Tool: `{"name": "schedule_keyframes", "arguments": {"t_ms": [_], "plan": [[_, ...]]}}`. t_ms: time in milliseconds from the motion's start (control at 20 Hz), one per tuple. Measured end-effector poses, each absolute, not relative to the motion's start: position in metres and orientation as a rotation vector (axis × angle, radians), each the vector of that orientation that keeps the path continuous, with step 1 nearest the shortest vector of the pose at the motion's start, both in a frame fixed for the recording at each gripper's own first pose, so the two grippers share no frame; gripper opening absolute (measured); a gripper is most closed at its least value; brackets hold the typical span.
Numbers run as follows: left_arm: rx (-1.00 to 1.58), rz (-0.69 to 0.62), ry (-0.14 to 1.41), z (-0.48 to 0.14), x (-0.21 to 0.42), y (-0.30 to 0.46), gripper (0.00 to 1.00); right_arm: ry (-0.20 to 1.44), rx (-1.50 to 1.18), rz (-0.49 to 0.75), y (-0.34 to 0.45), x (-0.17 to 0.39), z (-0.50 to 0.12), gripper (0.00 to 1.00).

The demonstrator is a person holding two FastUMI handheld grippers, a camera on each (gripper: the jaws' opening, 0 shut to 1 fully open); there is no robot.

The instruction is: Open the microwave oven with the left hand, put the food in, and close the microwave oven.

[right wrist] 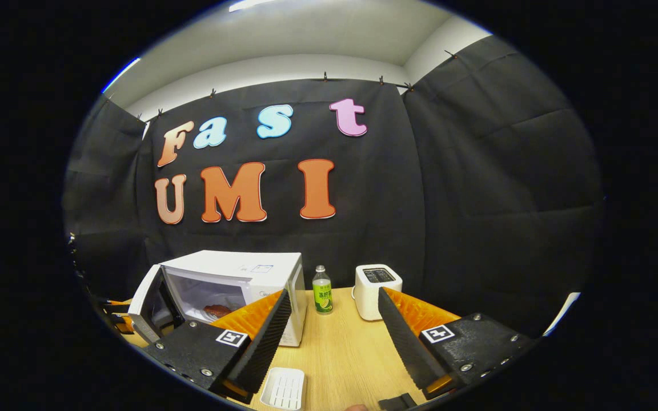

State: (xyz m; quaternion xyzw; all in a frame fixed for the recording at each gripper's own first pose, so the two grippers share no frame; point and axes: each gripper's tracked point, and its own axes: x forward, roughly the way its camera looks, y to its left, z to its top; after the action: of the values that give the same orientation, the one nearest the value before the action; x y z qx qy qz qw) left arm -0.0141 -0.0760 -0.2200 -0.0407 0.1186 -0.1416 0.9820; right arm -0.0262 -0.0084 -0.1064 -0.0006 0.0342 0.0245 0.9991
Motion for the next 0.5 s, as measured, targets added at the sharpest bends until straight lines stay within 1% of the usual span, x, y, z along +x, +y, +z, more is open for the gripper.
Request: {"name": "schedule_keyframes", "arguments": {"t_ms": [50,100,200,250,350,400,500], "plan": [[-0.083,-0.305,0.231,-0.217,-0.009,-0.087,0.9,0.07,0.001,0.041,-0.013,-0.027,-0.106,0.95],[-0.067,-0.315,0.228,-0.216,-0.006,-0.095,0.72,0.068,0.002,0.033,-0.017,-0.028,-0.105,0.95],[-0.037,-0.321,0.207,-0.209,0.004,-0.107,0.47,0.064,0.004,0.017,-0.026,-0.029,-0.103,0.95],[-0.046,-0.335,0.193,-0.206,0.01,-0.116,0.26,0.063,0.007,0.009,-0.03,-0.029,-0.102,0.95],[-0.061,-0.359,0.201,-0.207,0.018,-0.13,0.07,0.063,0.017,-0.003,-0.038,-0.03,-0.101,0.95],[-0.067,-0.371,0.206,-0.207,0.023,-0.139,0.05,0.065,0.021,-0.009,-0.042,-0.031,-0.102,0.95],[-0.059,-0.386,0.212,-0.207,0.035,-0.151,0.05,0.065,0.025,-0.022,-0.05,-0.031,-0.102,0.95]]}}
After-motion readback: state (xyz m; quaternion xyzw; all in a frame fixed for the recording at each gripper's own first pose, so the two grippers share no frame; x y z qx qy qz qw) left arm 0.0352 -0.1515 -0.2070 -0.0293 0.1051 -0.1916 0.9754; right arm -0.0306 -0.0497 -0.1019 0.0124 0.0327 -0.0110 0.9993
